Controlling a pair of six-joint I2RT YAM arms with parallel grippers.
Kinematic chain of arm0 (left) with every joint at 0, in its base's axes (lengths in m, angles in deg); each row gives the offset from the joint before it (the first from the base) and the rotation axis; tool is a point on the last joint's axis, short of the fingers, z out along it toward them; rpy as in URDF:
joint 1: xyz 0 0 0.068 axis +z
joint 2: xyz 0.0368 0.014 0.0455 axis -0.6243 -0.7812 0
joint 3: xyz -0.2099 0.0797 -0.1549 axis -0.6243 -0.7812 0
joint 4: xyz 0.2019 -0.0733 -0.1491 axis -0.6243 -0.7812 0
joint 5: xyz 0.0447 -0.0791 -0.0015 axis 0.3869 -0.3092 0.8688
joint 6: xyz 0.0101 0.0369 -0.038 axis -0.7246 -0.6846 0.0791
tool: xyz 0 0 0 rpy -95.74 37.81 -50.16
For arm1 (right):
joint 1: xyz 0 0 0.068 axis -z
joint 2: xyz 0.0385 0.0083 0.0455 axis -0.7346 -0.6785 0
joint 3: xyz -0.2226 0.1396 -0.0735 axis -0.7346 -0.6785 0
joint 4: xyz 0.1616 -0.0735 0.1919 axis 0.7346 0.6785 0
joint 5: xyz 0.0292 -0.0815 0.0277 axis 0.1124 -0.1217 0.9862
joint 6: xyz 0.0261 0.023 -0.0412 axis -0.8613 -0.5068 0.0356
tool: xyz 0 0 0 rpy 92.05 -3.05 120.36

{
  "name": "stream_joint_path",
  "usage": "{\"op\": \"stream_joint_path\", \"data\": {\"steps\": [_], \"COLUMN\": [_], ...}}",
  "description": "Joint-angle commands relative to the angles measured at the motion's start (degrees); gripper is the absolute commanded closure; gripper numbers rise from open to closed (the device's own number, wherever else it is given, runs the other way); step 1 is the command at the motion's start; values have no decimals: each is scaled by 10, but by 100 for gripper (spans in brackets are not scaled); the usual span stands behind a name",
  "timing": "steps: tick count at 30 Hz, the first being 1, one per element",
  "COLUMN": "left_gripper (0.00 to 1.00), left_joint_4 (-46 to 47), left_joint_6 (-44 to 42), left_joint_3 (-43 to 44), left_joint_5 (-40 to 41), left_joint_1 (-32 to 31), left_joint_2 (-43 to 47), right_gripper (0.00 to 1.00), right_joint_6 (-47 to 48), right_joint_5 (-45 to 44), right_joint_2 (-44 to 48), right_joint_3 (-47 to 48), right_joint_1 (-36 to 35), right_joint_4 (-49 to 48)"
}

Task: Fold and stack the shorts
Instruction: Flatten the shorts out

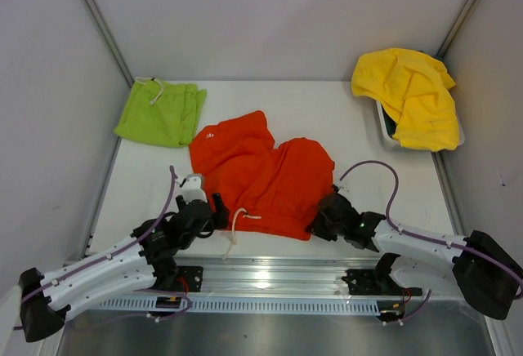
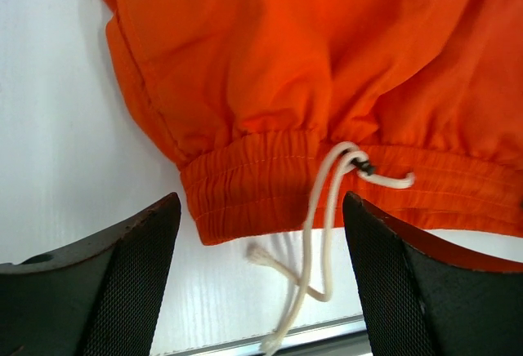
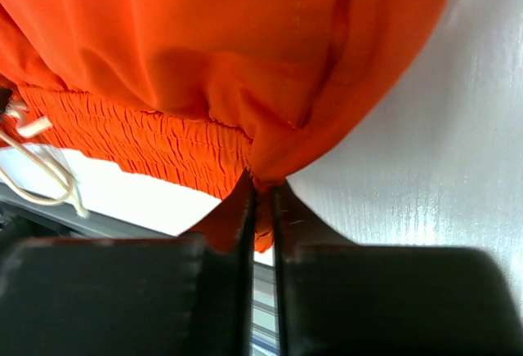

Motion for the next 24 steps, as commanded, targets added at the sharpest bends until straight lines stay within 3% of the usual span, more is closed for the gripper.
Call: {"op": "stream_joint_path", "data": {"steps": [1, 5, 10, 14, 16, 17, 18, 21, 24], "left_gripper": [18, 15, 14, 14, 14, 14, 14, 14, 9], "left_joint_4": [15, -1, 31, 65, 84, 88, 93, 85, 66], "left_joint_6": [-2, -15, -50, -63, -67, -68, -68, -68, -62], "left_joint_3": [10, 25, 18, 23, 30, 39, 42, 58, 72], "left_joint_5": [7, 2, -13, -16, -16, -17, -17, -12, 6], "left_joint_1": [-4, -4, -4, -4, -4, -4, -4, -3, 2], "left_joint_2": [46, 76, 42, -23, -58, -67, -74, -82, -70], "right_gripper": [99, 100, 100, 100, 86, 72, 43, 24, 21], "right_joint_6": [7, 49, 169, 246, 276, 283, 291, 310, 292], "right_joint_5": [0, 0, 42, 55, 28, 17, 20, 14, -1], "right_joint_2": [2, 22, 24, -49, -95, -144, -163, -162, -101], "right_joint_3": [8, 28, 78, 186, 234, 258, 299, 336, 322], "right_joint_1": [13, 55, 218, 318, 356, 369, 385, 370, 317], "right_joint_4": [0, 47, 102, 141, 157, 163, 175, 190, 189]}}
